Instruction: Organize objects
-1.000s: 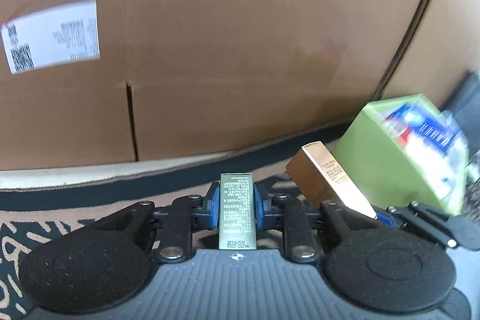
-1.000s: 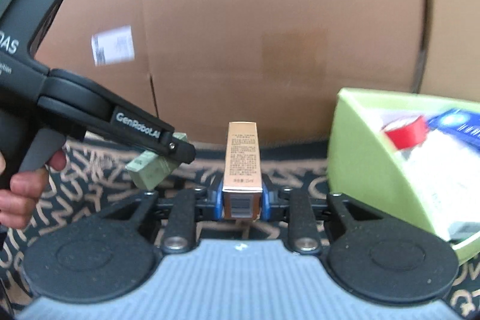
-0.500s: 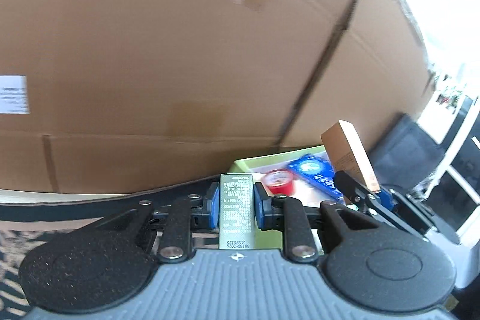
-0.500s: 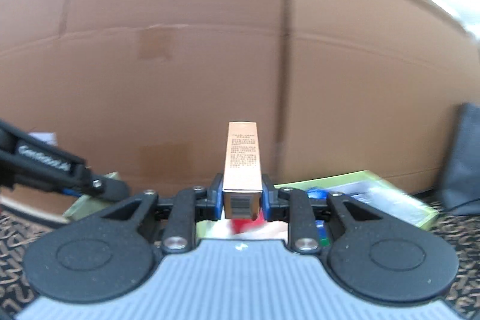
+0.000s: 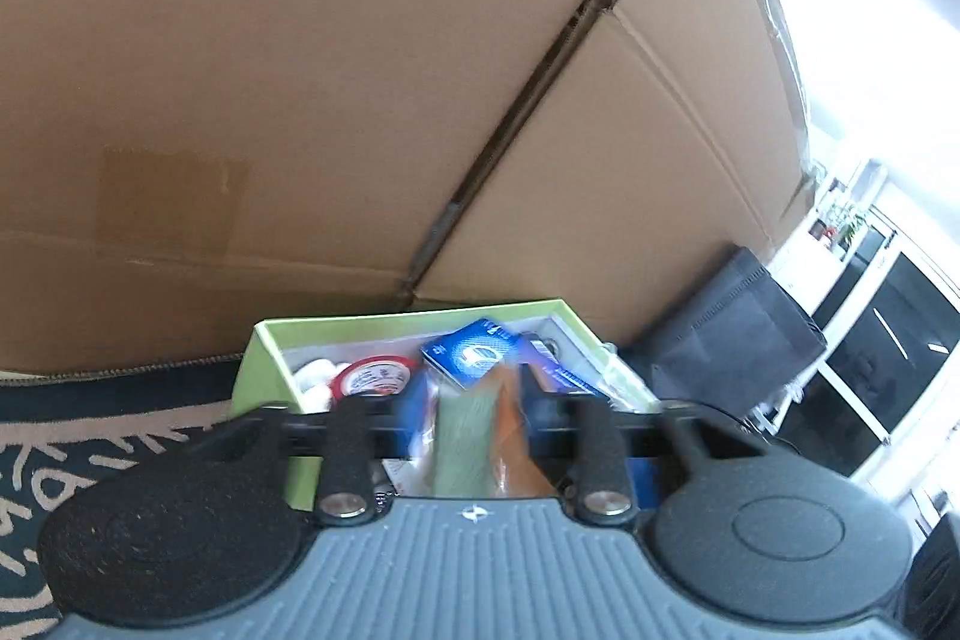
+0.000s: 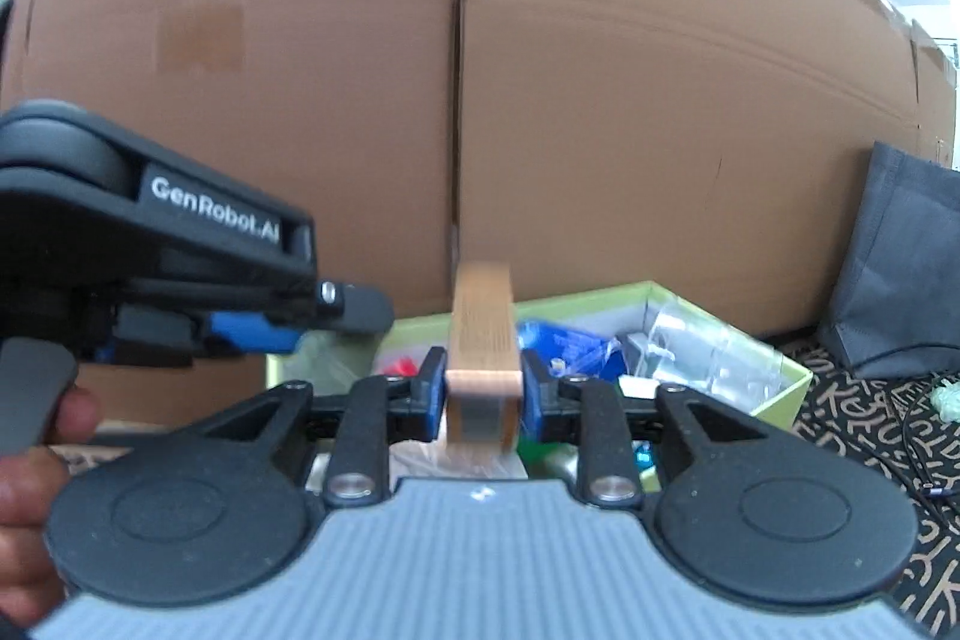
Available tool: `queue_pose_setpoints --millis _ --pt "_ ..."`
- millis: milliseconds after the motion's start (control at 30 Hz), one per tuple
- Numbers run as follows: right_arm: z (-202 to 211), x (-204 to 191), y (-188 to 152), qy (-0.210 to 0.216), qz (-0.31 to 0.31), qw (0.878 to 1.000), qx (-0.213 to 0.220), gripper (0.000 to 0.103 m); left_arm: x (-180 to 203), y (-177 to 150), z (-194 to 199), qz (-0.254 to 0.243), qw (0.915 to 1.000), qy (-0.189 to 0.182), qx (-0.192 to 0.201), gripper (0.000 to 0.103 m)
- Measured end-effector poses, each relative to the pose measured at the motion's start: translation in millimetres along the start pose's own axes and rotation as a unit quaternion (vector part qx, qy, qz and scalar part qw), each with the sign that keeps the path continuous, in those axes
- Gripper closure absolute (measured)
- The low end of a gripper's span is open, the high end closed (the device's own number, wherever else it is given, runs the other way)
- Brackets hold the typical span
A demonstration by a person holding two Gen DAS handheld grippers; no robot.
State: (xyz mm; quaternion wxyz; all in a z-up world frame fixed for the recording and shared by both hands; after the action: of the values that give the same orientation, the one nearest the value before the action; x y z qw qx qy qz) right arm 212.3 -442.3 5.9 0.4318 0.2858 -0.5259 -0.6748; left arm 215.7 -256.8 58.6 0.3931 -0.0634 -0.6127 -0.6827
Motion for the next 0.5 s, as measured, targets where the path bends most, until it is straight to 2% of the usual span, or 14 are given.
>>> queue_pose_setpoints --millis 33,67,133,167,267,400,500 --pt "0 2 0 -0.016 -0.003 1.000 0.006 0.049 -3 -2 3 0.013 0.9998 0.006 0.010 0.012" --pt "4 6 2 -0.035 -0.012 0.999 0.019 0.040 -5 -1 7 0.021 0.9995 0.011 0.023 0.010" --pt "15 17 6 -0.062 -0.039 0.996 0.054 0.033 -3 5 18 0.010 0.9992 0.012 0.037 0.010" --pt "19 21 7 -0.067 -0.052 0.994 0.064 0.027 -2 7 25 0.005 0.9987 0.014 0.048 0.009" --pt "21 26 8 -0.078 -0.079 0.991 0.071 0.008 0 12 32 -0.006 0.9968 0.039 0.070 0.007" --pt "15 17 8 -0.075 -0.066 0.993 0.065 0.000 4 13 35 0.002 0.9968 0.051 0.061 0.006" --pt "19 16 4 -0.076 -0.060 0.993 0.069 0.000 13 11 44 -0.007 0.9961 0.062 0.062 0.003"
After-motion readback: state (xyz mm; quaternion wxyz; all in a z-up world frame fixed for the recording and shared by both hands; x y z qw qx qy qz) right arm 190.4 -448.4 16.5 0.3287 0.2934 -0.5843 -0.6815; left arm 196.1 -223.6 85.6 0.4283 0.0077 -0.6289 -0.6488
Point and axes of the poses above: each gripper's, at about its wrist camera, not at the fingertips, and z roughly against the way its jaws point, x to its right, y to its top, the point moved 2 cm from there along -z, roughly the way its jaws point, and after that the axes turned 11 degrees about -y, right-handed, at the moved point
